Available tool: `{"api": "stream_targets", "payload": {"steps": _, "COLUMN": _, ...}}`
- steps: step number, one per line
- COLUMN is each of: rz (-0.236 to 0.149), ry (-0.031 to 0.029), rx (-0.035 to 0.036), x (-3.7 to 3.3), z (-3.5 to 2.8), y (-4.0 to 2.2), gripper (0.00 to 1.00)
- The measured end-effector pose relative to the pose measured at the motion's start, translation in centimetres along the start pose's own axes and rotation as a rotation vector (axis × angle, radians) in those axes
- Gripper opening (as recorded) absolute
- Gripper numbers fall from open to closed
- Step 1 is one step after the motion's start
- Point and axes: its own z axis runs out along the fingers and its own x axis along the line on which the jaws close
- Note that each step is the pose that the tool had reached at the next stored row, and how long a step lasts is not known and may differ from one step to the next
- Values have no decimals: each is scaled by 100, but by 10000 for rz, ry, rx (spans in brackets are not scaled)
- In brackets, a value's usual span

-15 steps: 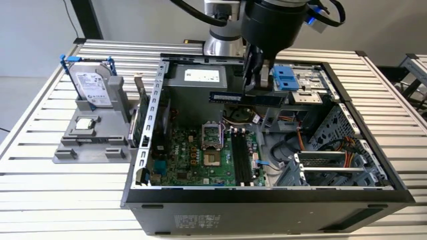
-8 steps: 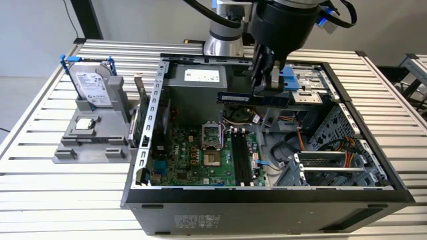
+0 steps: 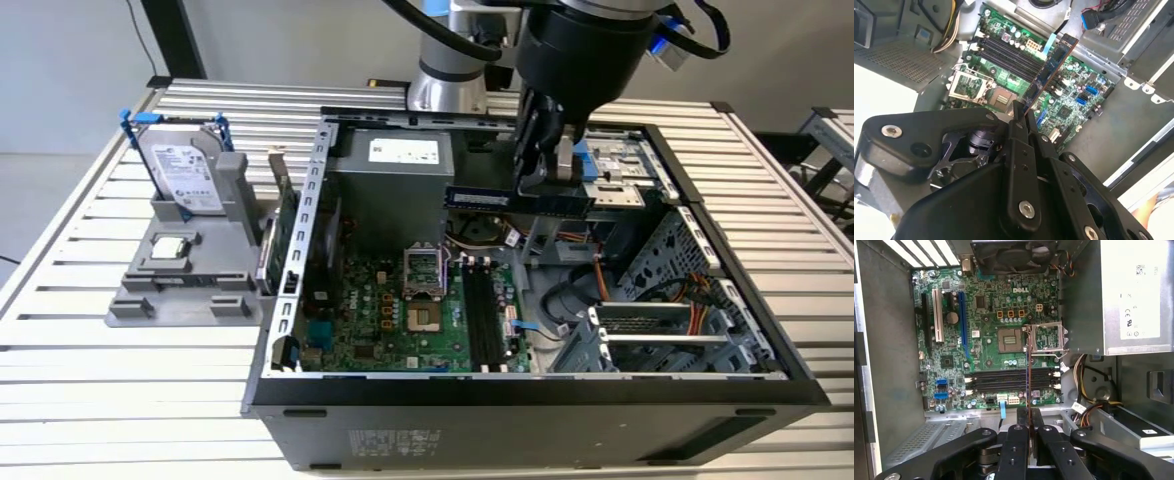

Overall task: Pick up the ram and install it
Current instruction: 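Pick up the ram and move it above insertion slot, then insert the ram into the slot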

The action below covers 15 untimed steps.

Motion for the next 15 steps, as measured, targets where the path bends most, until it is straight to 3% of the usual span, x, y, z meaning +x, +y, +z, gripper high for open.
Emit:
{"api": "stream_targets", "payload": {"steps": 11, "rz": 5, "ry": 0, "rx": 0, "x": 0, "z": 0, "y": -2, "gripper": 0}}
{"api": "stream_targets", "payload": {"steps": 15, "rz": 389, "ry": -13, "rx": 14, "x": 0, "z": 0, "y": -3, "gripper": 0}}
